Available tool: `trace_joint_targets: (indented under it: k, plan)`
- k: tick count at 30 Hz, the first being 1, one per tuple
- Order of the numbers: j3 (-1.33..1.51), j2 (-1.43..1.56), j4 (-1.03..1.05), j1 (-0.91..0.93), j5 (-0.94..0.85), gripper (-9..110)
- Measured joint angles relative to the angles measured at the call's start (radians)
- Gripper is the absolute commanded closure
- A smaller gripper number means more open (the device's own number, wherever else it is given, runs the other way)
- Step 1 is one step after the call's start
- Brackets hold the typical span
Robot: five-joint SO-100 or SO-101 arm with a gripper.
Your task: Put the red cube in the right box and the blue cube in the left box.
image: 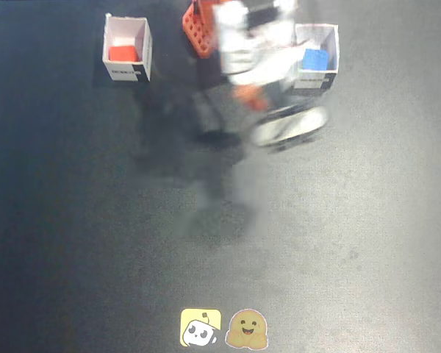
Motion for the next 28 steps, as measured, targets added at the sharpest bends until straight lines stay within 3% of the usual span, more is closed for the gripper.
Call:
trace_joint_targets:
  k: [4, 9, 23, 28]
  plan:
    - [0.021, 0.000, -0.032, 0.169, -0.066, 101]
    - [0.120, 0.075, -0.091, 0.236, -0.072, 101]
    - [0.319, 0.176, -0.299, 0.192, -0.055, 101]
    - [0.474, 0.439, -0.253, 0.170, -0.051, 101]
